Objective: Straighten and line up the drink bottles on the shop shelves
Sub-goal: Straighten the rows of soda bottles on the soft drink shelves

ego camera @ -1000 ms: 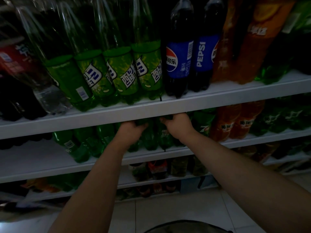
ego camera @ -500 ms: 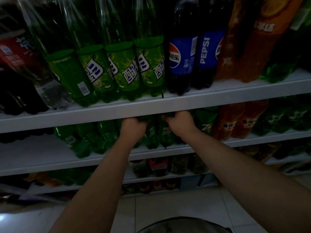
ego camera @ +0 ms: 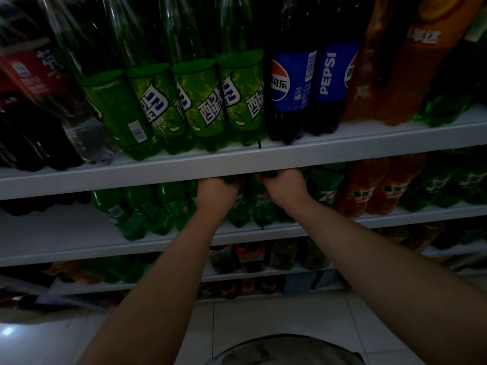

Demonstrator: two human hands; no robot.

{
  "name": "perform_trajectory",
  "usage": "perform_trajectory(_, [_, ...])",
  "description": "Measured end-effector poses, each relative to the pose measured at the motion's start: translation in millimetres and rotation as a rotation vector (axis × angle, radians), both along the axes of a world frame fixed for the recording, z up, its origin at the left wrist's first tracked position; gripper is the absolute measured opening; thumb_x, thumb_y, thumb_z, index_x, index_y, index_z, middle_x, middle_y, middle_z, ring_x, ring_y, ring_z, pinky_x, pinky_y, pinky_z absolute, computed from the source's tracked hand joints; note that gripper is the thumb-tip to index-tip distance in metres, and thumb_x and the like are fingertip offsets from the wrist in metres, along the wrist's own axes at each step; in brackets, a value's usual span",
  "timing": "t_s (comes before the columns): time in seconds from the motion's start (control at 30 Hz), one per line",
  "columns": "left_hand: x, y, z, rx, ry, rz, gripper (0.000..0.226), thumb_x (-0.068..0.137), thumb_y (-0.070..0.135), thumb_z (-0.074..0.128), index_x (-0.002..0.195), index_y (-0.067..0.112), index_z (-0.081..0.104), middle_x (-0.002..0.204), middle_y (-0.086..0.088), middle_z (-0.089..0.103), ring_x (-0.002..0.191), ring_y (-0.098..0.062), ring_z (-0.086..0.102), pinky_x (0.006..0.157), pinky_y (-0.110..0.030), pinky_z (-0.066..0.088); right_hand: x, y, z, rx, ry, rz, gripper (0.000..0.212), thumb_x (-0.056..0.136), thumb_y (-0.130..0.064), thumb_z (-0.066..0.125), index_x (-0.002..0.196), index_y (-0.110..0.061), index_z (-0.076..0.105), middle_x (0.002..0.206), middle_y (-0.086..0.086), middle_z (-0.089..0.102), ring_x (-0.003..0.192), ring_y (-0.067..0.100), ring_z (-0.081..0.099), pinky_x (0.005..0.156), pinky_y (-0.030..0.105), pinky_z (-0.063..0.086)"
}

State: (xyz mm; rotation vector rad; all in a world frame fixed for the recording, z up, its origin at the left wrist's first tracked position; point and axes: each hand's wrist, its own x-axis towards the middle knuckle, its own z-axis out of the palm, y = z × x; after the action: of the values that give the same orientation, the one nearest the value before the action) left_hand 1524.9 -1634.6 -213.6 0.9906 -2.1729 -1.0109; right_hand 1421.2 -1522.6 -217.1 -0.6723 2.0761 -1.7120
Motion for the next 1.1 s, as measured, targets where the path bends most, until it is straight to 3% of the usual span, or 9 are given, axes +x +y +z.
perform_trajectory(0.1, [-0.1,-4.2,1.8,0.060,0.057,-0.077,0.052,0.076,0.025,0.080,0.121,0.009,0.060,0.117,-0.005,0.064,0.112,-0.020,0.055,0.095,-0.020,0.039,0.1,-3.1,-2.9,-0.001,0.009,-0.022,0.013,0.079,-0.019,0.074,0.082,-0.019,0.061,0.078,0.004,0.065,0.059,0.006,0.063,0.056,0.022,0.055])
perform_trajectory(0.23, [1.1,-9.5,2.3,0.112,0.072,-0.067,0.049,0.076,0.021,0.080,0.119,0.010,0.060,0.118,-0.006,0.065,0.113,-0.018,0.055,0.092,-0.014,0.034,1.8,-5.5,-0.1,-0.035,-0.103,0.006,0.013,0.083,-0.014,0.069,0.082,-0.023,0.060,0.079,0.005,0.067,0.051,0.019,0.066,0.056,0.047,0.058])
perform_trajectory(0.3, [2.4,-10.5,2.7,0.085,0.077,-0.068,0.049,0.075,0.020,0.080,0.118,0.009,0.060,0.115,-0.005,0.065,0.109,-0.011,0.053,0.086,-0.003,0.031,1.7,-6.2,1.9,-0.044,-0.121,0.011,0.011,0.086,-0.013,0.066,0.086,-0.023,0.060,0.081,0.004,0.067,0.050,0.019,0.065,0.056,0.051,0.057])
perform_trajectory(0.43, [1.4,-10.5,3.2,0.102,0.098,-0.106,0.051,0.075,0.019,0.080,0.121,0.009,0.059,0.117,-0.003,0.063,0.107,-0.008,0.051,0.080,0.008,0.027,2.7,-5.6,5.5,-0.025,-0.089,0.022,0.006,0.088,-0.015,0.064,0.091,-0.019,0.060,0.075,0.006,0.067,0.050,0.020,0.066,0.053,0.048,0.057])
perform_trajectory(0.57, [2.9,-6.4,3.6,0.075,0.108,-0.085,0.046,0.075,0.017,0.080,0.116,0.011,0.061,0.108,0.001,0.063,0.102,-0.007,0.052,0.081,-0.002,0.033,6.2,-2.1,8.0,-0.024,-0.044,0.029,0.007,0.087,-0.019,0.065,0.091,-0.016,0.061,0.073,0.008,0.067,0.051,0.021,0.066,0.051,0.046,0.057])
perform_trajectory(0.67, [6.0,-0.8,0.3,0.051,0.072,-0.028,0.043,0.075,0.024,0.080,0.111,0.008,0.063,0.097,0.002,0.062,0.093,-0.012,0.057,0.079,-0.017,0.042,11.5,6.1,5.1,-0.018,0.077,0.033,0.012,0.087,-0.022,0.064,0.097,-0.016,0.061,0.076,0.004,0.067,0.054,0.013,0.067,0.050,0.035,0.057])
perform_trajectory(0.77, [9.5,9.4,-9.0,-0.102,-0.003,0.080,0.042,0.076,0.035,0.078,0.102,0.005,0.065,0.088,-0.004,0.066,0.081,-0.019,0.062,0.067,-0.019,0.040,17.0,24.0,-5.3,-0.070,0.225,0.042,0.012,0.091,-0.018,0.056,0.103,-0.021,0.058,0.081,-0.003,0.066,0.064,0.005,0.068,0.061,0.029,0.057])
perform_trajectory(0.9, [4.4,24.9,-14.1,-0.160,-0.008,0.198,0.055,0.073,0.039,0.080,0.109,0.001,0.062,0.100,-0.015,0.068,0.090,-0.027,0.063,0.070,-0.020,0.039,14.9,58.1,-23.1,-0.092,0.462,0.065,0.036,0.094,-0.011,0.050,0.129,-0.008,0.053,0.109,0.006,0.066,0.092,0.013,0.065,0.086,0.025,0.051])
perform_trajectory(1.1, [-14.5,29.4,-5.0,-0.230,-0.268,0.190,0.038,0.085,0.037,0.067,0.082,-0.001,0.066,0.079,-0.020,0.066,0.076,-0.034,0.064,0.058,-0.024,0.030,-1.3,90.8,-39.3,-0.012,0.496,0.050,0.032,0.090,-0.013,0.056,0.121,-0.008,0.060,0.099,0.006,0.067,0.082,0.005,0.057,0.075,0.016,0.042])
